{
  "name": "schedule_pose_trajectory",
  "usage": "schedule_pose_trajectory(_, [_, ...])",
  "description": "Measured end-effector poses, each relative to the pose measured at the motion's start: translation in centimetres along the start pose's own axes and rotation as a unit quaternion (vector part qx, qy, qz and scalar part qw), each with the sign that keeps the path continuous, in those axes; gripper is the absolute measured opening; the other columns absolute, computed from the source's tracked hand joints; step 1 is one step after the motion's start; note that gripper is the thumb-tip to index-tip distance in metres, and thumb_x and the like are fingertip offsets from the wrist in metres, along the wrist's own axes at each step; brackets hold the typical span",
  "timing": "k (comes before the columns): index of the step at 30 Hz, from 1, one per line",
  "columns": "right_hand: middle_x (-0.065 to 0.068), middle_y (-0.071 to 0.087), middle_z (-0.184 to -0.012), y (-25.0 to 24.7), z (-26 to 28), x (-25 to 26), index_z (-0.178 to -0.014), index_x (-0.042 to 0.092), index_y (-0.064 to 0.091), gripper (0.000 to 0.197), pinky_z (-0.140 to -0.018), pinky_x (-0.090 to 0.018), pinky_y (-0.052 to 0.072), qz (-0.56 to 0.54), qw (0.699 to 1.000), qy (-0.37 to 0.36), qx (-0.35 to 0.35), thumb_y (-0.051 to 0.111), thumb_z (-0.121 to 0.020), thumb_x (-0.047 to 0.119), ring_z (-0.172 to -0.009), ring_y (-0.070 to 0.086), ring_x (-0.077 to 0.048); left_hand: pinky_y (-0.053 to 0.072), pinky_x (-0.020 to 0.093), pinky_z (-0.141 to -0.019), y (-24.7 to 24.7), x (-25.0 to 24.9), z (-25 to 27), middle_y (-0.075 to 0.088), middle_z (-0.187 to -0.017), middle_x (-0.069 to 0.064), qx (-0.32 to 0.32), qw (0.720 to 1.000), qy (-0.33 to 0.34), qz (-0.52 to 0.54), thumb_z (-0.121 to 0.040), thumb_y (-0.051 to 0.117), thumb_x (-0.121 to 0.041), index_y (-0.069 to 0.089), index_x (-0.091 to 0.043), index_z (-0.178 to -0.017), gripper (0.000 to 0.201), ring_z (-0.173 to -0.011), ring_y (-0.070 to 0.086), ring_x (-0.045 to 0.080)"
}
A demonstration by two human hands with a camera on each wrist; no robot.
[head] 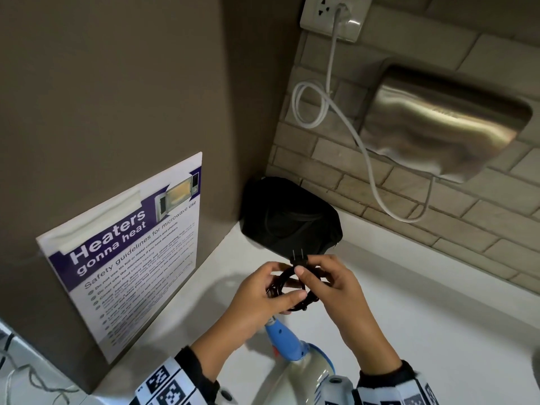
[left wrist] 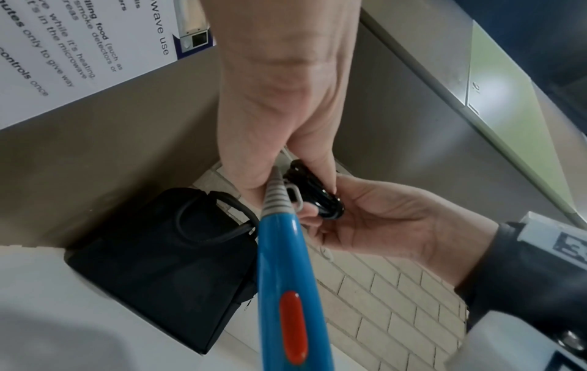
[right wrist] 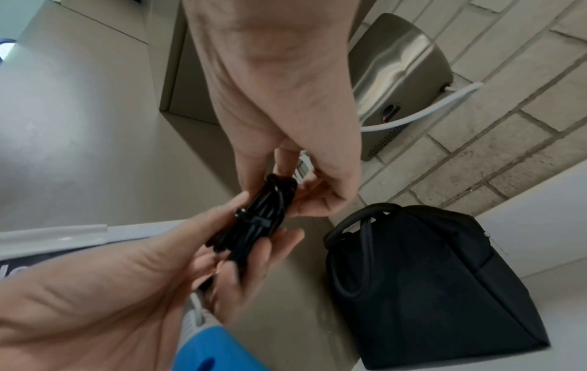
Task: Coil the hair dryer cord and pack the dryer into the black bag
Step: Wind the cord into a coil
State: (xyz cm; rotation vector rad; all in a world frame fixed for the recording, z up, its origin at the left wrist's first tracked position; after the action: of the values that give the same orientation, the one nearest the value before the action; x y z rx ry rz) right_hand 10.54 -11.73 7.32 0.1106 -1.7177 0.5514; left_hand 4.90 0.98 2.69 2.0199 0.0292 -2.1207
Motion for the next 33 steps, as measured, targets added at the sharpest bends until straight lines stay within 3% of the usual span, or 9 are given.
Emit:
schedule_pose_trajectory(3, [-0.006,0.062,-0.097,-0.2,-0.4,0.0,-0.088,0.018,0.072,0.006,-0.072,-0.020,0.049,-0.014,1.000,-0.002,-0.007,0.071,-0.082,0.019,-0.087,0.063,-0.012,0.051,0.021,-0.059,0.5,0.1,0.1,0.074,-0.091,0.004,0.031,0.999,-0.025,-0.019,-0.083,0.072,-0.017,0.062,-0.012,-0.107,0.027,-0.074,0.074,0.019])
schedule_pose_trajectory(7, [-0.011,0.065,-0.090,-1.6,-1.6,-0.9,-0.087,0.011,0.068,0.015,-0.079,-0.035,0.045,-0.134,0.987,0.062,-0.062,0.071,-0.081,0.024,-0.083,0.060,-0.021,0.047,0.018,-0.054,1.0,0.1,0.3,0.076,-0.086,0.007,0.047,0.997,-0.031,-0.051,-0.090,0.062,-0.018,0.063,-0.011,-0.098,0.011,-0.057,0.065,0.011])
schedule_pose_trajectory(11, [-0.011,0.066,-0.092,-1.5,-1.7,-0.8,-0.093,0.012,0.066,0.017,-0.080,-0.033,0.046,-0.115,0.991,0.071,-0.024,0.070,-0.083,0.025,-0.084,0.060,-0.018,0.055,0.025,-0.069,0.7,0.6,0.0,0.076,-0.091,0.009,0.032,0.998,-0.031,-0.035,-0.093,0.058,-0.019,0.062,-0.011,-0.102,0.013,-0.072,0.071,0.017])
schedule_pose_trajectory(15, [-0.011,0.069,-0.092,-1.4,-1.6,-1.0,-0.097,0.013,0.069,0.016,-0.077,-0.022,0.048,-0.072,0.995,0.070,0.013,0.071,-0.082,0.019,-0.085,0.062,-0.013,0.058,0.032,-0.081,0.3,0.9,-0.3,0.075,-0.095,0.008,0.002,0.999,-0.036,-0.021,-0.093,0.058,-0.026,0.061,-0.016,-0.106,0.017,-0.081,0.074,0.020])
schedule_pose_trajectory(18, [-0.004,0.068,-0.086,-1.7,-1.6,-1.3,-0.091,0.013,0.069,0.013,-0.073,-0.018,0.048,-0.062,0.996,0.062,-0.005,0.073,-0.081,0.020,-0.083,0.062,-0.011,0.057,0.027,-0.072,0.7,0.7,-0.2,0.076,-0.091,0.006,0.015,0.999,-0.044,-0.026,-0.095,0.055,-0.030,0.061,-0.017,-0.105,0.018,-0.074,0.074,0.019])
schedule_pose_trajectory(23, [-0.003,0.064,-0.082,-2.2,-2.0,-2.2,-0.088,0.003,0.066,0.019,-0.080,-0.026,0.044,-0.117,0.989,0.089,-0.025,0.071,-0.082,0.020,-0.077,0.058,-0.009,0.053,0.023,-0.060,0.3,0.8,-0.5,0.071,-0.078,0.004,0.031,0.997,-0.050,-0.046,-0.095,0.050,-0.008,0.058,-0.011,-0.094,0.008,-0.061,0.068,0.016])
schedule_pose_trajectory(28, [-0.002,0.070,-0.089,-2.8,-2.5,-2.7,-0.074,0.016,0.063,0.012,-0.087,-0.032,0.045,-0.159,0.979,0.109,-0.061,0.068,-0.084,0.021,-0.086,0.066,-0.008,0.054,0.022,-0.060,0.0,0.6,-0.6,0.070,-0.063,-0.006,0.045,0.996,-0.045,-0.056,-0.094,0.052,-0.007,0.058,-0.006,-0.096,0.007,-0.059,0.066,0.013])
schedule_pose_trajectory(30, [-0.002,0.071,-0.093,-2.5,-2.5,-3.0,-0.076,0.016,0.063,0.012,-0.088,-0.032,0.048,-0.148,0.980,0.125,-0.036,0.067,-0.084,0.024,-0.094,0.065,-0.012,0.053,0.021,-0.060,-0.2,0.8,-0.5,0.071,-0.066,-0.002,0.038,0.996,-0.053,-0.056,-0.095,0.050,-0.008,0.058,-0.007,-0.098,0.009,-0.057,0.066,0.012])
schedule_pose_trajectory(33, [0.003,0.071,-0.095,-2.1,-2.0,-3.3,-0.091,0.016,0.068,0.012,-0.090,-0.032,0.050,-0.104,0.985,0.137,0.001,0.065,-0.086,0.026,-0.098,0.064,-0.012,0.056,0.025,-0.064,-0.2,1.3,-0.5,0.073,-0.087,0.013,0.024,0.997,-0.063,-0.033,-0.096,0.051,-0.015,0.059,-0.008,-0.106,0.014,-0.063,0.068,0.016])
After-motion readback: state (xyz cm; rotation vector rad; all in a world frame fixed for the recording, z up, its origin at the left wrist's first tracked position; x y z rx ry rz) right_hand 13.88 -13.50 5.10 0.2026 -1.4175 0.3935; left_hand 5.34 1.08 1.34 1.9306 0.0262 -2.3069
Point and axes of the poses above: each hand's wrist, its own z-axis away from the middle knuckle, its own y-axis out of the palm, x = y × z, the point moved 5 cm from there along -z, towards the middle knuckle
